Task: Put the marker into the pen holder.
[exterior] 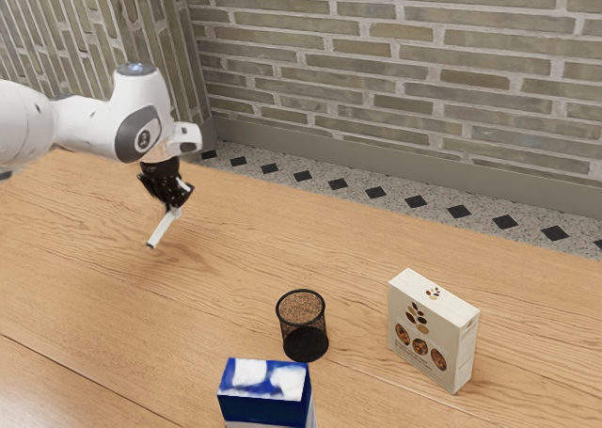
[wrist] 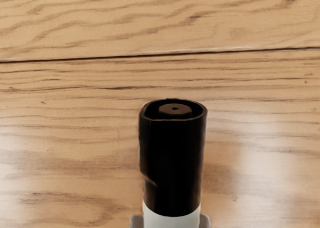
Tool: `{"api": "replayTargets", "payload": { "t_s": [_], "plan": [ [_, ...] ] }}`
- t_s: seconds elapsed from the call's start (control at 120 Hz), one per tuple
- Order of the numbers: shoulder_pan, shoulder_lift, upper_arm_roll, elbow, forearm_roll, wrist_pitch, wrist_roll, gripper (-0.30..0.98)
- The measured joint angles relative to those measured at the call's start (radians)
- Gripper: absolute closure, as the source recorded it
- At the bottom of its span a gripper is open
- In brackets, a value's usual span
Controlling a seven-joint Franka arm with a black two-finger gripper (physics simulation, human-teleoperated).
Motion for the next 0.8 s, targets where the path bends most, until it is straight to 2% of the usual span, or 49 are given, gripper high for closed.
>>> {"api": "replayTargets", "payload": {
  "t_s": [0.083, 0.175, 0.25, 0.417, 0.575, 0.708, 0.742, 0.8],
  "plan": [
    [-0.037, -0.089, -0.036, -0.105, 0.022, 0.101, -0.013, 0.79],
    [-0.067, -0.165, -0.092, -0.177, 0.096, 0.208, -0.055, 0.79],
    [-0.111, -0.225, -0.106, -0.223, 0.154, 0.267, -0.106, 0.79],
    [-0.175, -0.298, -0.13, -0.331, 0.232, 0.387, -0.257, 0.78],
    [-0.225, -0.359, -0.17, -0.402, 0.256, 0.444, -0.42, 0.77],
    [-0.326, -0.38, -0.157, -0.44, 0.257, 0.465, -0.563, 0.77],
    [-0.291, -0.388, -0.214, -0.452, 0.257, 0.468, -0.596, 0.77],
    [-0.306, -0.404, -0.238, -0.478, 0.257, 0.473, -0.651, 0.76]
  ]
}}
